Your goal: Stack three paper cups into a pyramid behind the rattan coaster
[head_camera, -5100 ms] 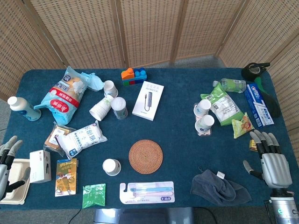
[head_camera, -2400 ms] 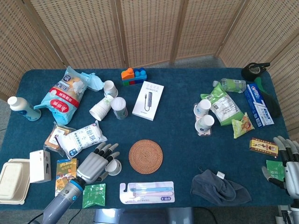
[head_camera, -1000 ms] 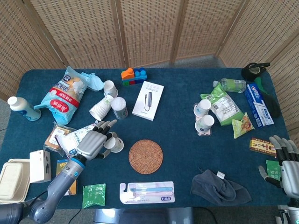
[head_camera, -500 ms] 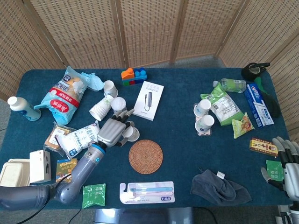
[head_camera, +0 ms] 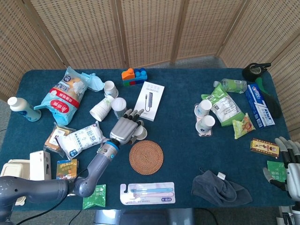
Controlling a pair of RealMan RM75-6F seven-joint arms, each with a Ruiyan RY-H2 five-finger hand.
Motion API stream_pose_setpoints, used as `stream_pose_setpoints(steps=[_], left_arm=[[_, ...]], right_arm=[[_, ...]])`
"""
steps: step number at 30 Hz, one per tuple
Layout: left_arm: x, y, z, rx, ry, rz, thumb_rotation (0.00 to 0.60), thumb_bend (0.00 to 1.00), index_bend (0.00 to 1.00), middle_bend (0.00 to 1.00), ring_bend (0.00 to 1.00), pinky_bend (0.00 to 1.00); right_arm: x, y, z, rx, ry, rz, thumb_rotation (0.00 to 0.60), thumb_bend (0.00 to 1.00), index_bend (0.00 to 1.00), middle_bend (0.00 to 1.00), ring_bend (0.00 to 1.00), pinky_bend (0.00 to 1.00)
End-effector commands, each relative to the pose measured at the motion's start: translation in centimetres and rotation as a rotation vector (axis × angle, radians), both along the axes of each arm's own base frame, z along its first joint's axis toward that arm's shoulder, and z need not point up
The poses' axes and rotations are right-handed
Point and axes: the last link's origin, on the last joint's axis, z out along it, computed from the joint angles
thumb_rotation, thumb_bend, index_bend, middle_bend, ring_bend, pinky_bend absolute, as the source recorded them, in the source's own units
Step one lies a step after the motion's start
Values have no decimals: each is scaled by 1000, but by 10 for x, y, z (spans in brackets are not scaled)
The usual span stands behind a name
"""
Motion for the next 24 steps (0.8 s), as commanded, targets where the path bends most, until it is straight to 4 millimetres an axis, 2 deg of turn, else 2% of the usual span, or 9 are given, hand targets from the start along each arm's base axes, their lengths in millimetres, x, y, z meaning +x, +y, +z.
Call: stream_pose_setpoints(steps=[1, 4, 10, 13, 19, 24], left_arm=[[1, 0, -8, -9, 11, -3, 600, 401, 378, 0, 0, 65], [0, 1, -11, -11, 27, -8, 600, 400, 342, 0, 0, 52], [0, 0, -6, -10, 33, -13, 600, 400, 85, 0, 0, 11], [0, -1, -1, -4, 40, -19, 600, 401, 18, 0, 0, 1], [1, -5, 11, 8, 18, -28, 600, 401, 0, 0, 0, 0], [1, -18, 35, 32, -23, -66, 600, 401, 0, 0, 0, 0]], right_arm=[[0, 0, 0, -2, 0, -2, 600, 351, 0, 0, 0, 0], [-1, 1, 0, -3, -4, -6, 600, 349, 0, 0, 0, 0], [-1, 2, 2, -10, -2, -7, 600, 350, 0, 0, 0, 0], [-1, 2, 2, -10, -2, -6, 600, 350, 0, 0, 0, 0], [-1, 1, 2, -6, -2, -8, 600, 350, 0, 0, 0, 0], [1, -4, 2, 12, 4, -1, 600, 349, 0, 0, 0, 0]])
